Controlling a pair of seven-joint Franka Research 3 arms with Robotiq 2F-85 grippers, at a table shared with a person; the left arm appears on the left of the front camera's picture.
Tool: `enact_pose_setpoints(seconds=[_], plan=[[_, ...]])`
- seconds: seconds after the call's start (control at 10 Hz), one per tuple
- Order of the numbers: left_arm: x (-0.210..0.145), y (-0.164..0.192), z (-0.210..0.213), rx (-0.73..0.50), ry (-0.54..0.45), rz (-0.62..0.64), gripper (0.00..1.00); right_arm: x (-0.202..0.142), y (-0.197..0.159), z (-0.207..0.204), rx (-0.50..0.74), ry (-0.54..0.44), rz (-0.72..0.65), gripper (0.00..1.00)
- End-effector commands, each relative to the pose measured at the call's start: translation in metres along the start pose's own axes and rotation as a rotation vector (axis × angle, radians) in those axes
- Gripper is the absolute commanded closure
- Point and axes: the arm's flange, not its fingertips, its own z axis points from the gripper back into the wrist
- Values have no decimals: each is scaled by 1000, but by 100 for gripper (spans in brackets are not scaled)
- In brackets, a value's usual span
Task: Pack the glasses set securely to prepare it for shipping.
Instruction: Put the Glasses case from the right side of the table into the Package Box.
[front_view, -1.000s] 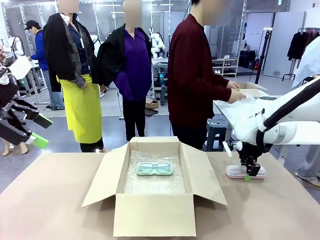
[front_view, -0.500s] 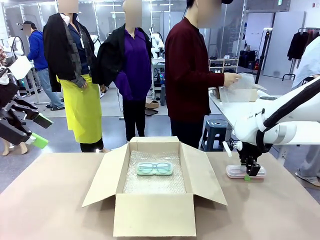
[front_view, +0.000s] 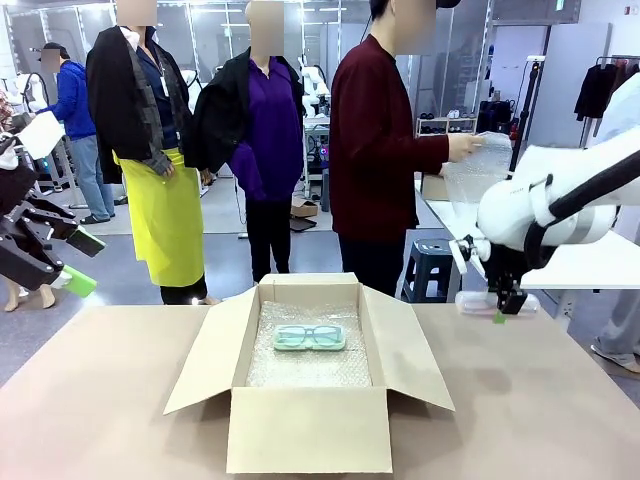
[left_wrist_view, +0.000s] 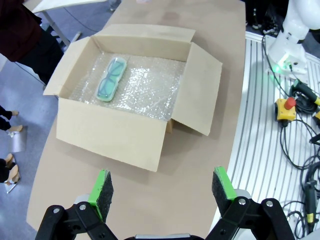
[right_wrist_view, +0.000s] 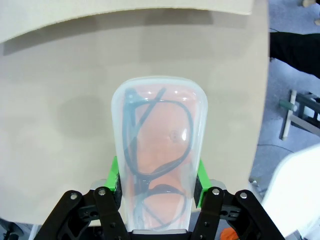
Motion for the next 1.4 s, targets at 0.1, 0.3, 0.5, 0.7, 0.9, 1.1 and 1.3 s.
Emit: enact_pose_setpoints(seconds=[0.1,0.3,0.5,0.7,0.9,1.1,1.3], plan=[[0,0,2,-14,-6,-17,0,16,9,26,1,38,-58,36],[0,0,2,-14,-6,-17,0,38,15,51,17,8,-43,36],[0,0,2,-14,-6,-17,0,73,25,74,-1,11,-39,36],[0,0,2,-14,-6,-17,0,121,36,85,15,-12,-34,36],[0,0,2,-14,-6,-17,0,177,40,80,13,8,3,36],[0,0,2,-14,-6,-17,0,237,48,69,26,-25,26,36],[0,0,2,-14,-6,-17,0,287,61,50,41,-4,43,36]])
